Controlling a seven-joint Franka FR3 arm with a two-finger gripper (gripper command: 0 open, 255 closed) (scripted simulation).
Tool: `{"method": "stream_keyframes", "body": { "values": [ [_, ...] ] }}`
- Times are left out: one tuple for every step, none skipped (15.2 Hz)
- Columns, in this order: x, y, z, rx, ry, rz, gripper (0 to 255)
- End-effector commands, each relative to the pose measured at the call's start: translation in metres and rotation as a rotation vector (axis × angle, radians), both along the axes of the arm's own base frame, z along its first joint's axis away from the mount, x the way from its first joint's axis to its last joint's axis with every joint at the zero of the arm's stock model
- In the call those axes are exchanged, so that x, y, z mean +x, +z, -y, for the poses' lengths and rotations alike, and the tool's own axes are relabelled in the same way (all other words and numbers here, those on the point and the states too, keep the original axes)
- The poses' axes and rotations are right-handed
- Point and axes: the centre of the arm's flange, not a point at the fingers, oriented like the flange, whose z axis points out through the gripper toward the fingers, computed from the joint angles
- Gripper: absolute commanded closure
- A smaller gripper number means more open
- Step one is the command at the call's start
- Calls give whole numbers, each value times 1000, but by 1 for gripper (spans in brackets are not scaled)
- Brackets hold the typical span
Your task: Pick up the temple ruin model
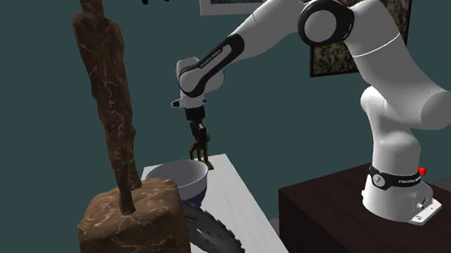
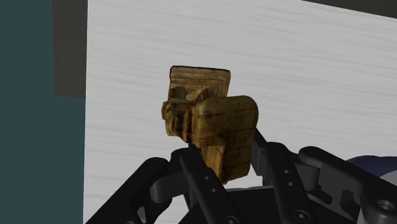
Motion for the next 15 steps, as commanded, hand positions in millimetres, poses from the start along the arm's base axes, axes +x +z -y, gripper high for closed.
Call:
{"method": "stream_keyframes", "body": {
  "values": [
    [-1,-1,0,1,-1,-2,255],
    [-1,-1,0,1,-1,-2,255],
    [-1,-2,0,1,-1,-2,255],
    [0,-1,0,1,-1,-2,255],
    [0,4,0,1,-1,-2,255],
    [0,9,0,1,-1,-2,255],
    [0,15,0,1,-1,-2,255],
    [0,20,0,1,-1,-2,255],
    [0,25,0,1,-1,-2,255],
    [0,30,0,1,-1,-2,255],
    [0,36,0,1,-1,-2,255],
    [0,41,0,1,-1,-2,255],
    [0,46,0,1,-1,-2,255],
    [0,52,0,1,-1,-2,255],
    [0,57,0,1,-1,-2,255]
  ]
}}
